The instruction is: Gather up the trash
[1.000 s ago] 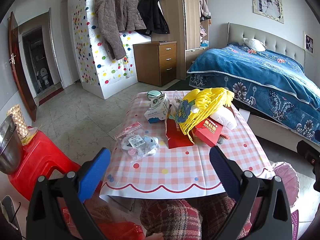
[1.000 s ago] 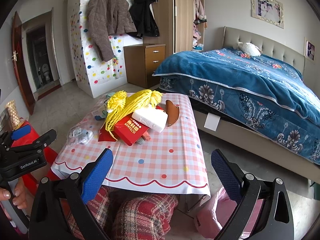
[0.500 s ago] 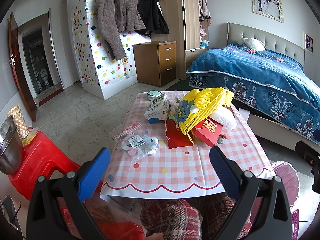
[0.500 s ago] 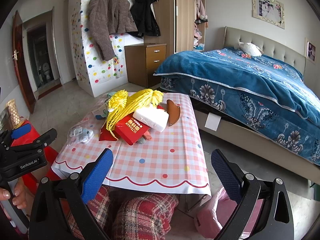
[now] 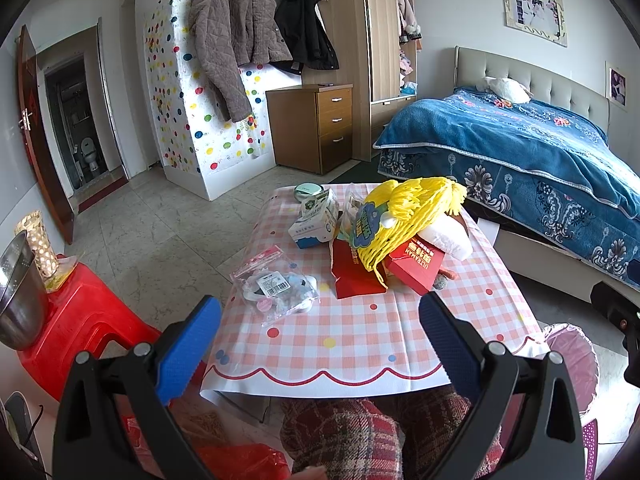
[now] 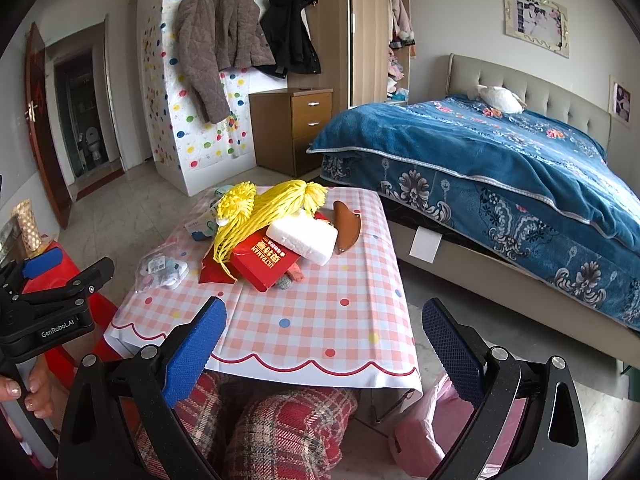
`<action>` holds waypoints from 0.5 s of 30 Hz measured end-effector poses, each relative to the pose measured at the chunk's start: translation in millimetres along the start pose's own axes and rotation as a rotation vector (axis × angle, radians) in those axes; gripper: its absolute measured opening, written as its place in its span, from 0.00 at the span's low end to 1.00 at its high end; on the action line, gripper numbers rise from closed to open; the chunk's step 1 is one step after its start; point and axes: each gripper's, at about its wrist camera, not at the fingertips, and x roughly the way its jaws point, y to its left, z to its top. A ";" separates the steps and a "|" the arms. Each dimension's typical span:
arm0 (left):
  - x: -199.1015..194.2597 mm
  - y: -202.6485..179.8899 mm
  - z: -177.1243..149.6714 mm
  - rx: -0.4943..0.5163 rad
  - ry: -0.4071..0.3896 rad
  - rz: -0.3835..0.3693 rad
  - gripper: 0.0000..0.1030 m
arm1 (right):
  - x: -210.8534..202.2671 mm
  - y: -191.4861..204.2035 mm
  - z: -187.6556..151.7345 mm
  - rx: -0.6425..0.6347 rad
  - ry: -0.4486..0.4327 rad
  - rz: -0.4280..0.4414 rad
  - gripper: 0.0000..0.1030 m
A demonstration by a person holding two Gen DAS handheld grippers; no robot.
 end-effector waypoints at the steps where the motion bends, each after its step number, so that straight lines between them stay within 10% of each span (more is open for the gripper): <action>1: -0.3 -0.2 0.1 0.000 0.000 0.000 0.94 | 0.4 0.5 -0.3 0.000 0.000 0.000 0.94; 15: 0.7 0.0 -0.2 0.001 0.001 0.001 0.94 | 0.7 0.2 -0.1 0.002 0.000 0.000 0.94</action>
